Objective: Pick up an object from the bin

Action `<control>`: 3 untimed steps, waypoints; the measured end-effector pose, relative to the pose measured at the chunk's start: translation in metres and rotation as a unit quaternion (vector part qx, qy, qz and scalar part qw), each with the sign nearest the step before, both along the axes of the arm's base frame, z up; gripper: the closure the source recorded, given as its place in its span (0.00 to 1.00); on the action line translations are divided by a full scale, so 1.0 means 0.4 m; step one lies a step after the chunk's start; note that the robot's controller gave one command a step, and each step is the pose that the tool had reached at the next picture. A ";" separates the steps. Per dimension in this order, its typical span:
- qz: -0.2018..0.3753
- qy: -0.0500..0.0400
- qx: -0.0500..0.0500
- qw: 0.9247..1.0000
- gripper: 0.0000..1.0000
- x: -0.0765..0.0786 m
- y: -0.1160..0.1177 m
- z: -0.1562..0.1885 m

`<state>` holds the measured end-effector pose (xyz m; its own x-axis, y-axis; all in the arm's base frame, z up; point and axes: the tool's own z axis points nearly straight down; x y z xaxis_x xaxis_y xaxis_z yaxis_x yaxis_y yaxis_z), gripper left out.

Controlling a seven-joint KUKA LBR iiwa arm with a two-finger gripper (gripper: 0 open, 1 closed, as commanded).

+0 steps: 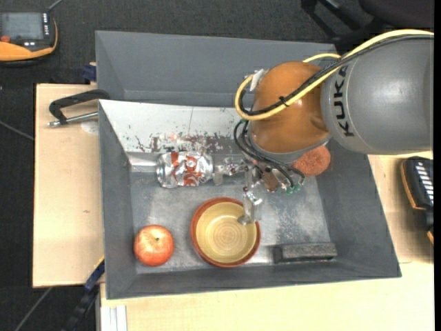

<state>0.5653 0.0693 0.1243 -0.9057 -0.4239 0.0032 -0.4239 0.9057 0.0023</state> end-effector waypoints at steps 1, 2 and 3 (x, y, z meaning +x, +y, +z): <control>0.129 -0.001 0.002 0.992 0.00 -0.114 -0.027 -0.134; 0.129 -0.010 0.003 0.992 1.00 -0.102 -0.025 -0.124; 0.129 -0.010 0.003 0.992 1.00 -0.102 -0.025 -0.124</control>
Offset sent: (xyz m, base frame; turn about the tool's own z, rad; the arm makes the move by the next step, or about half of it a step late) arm -0.0463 -0.0127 -0.0543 -0.2599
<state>0.5246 0.0593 0.0746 -0.7674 -0.6410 -0.0159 -0.6410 0.7675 -0.0036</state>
